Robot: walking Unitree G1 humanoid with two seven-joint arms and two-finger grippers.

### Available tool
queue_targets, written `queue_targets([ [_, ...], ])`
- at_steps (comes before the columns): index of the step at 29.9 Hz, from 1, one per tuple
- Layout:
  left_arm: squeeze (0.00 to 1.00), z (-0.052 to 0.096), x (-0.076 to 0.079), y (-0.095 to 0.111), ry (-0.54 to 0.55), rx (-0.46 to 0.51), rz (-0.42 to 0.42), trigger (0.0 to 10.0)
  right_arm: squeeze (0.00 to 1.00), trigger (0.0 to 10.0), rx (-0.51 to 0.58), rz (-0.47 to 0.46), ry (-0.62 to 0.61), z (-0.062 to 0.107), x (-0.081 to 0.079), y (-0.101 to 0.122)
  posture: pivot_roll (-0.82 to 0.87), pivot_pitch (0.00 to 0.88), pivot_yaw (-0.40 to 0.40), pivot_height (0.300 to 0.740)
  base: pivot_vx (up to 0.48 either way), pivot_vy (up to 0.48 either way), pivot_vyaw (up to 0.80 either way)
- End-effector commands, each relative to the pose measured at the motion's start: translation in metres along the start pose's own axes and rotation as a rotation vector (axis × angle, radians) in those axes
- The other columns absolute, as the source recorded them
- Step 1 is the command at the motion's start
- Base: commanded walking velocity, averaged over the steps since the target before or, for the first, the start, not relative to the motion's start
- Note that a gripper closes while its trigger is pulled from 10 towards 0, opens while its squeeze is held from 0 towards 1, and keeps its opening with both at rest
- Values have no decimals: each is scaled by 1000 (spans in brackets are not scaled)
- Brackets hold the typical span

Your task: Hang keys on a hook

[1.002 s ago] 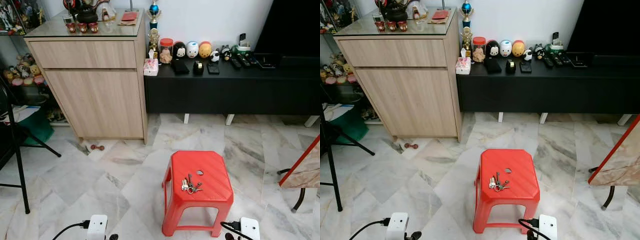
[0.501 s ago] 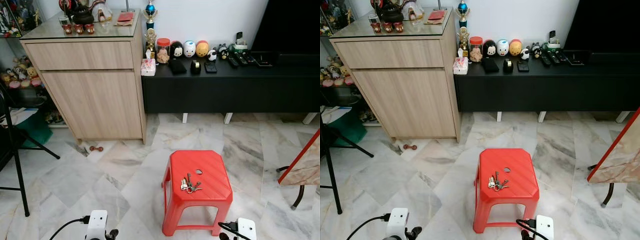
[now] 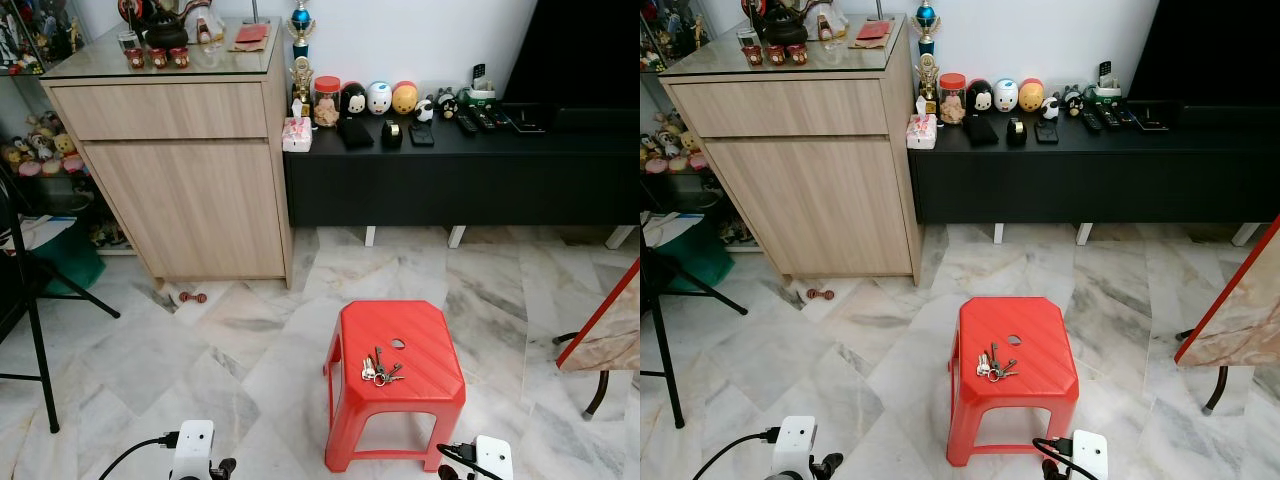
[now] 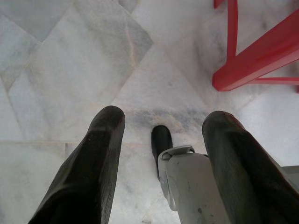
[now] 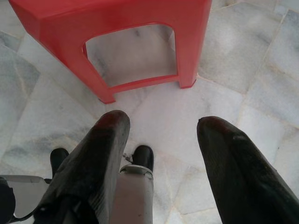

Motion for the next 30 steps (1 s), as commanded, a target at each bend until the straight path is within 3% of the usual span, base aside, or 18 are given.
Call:
queue_targets([
  [1, 0, 0, 0, -3, 10, -21, 18, 10000, 0, 10000, 8, -7, -6, 0, 2, 3, -9, 0, -35, 740, 0, 0, 0],
  [17, 0, 0, 1, -4, 5, -24, 14, 10000, 0, 10000, 19, 35, -19, 0, 4, 6, 0, 0, -37, 740, 0, 0, 0],
  [23, 0, 0, 0, -4, 9, -26, 11, 10000, 0, 10000, 22, 27, -26, 0, 6, 6, 1, 0, -38, 740, 0, 0, 635],
  [30, 0, 0, 1, -3, 8, -23, 12, 10000, 0, 10000, 21, 22, -41, 0, 8, 6, 1, 0, -37, 740, 0, 0, 0],
])
Point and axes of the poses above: a point about 5 cm out from each wrist's last joint towards the gripper, its own z axis pointing back from the gripper into the wrist, its own y axis along the axis of the wrist's last joint, x = y × z, the point moved 1 cm from there along -z, pointing out of the wrist towards the gripper, and after that the axes turned 8 degrees about z, right-handed, at the moved point
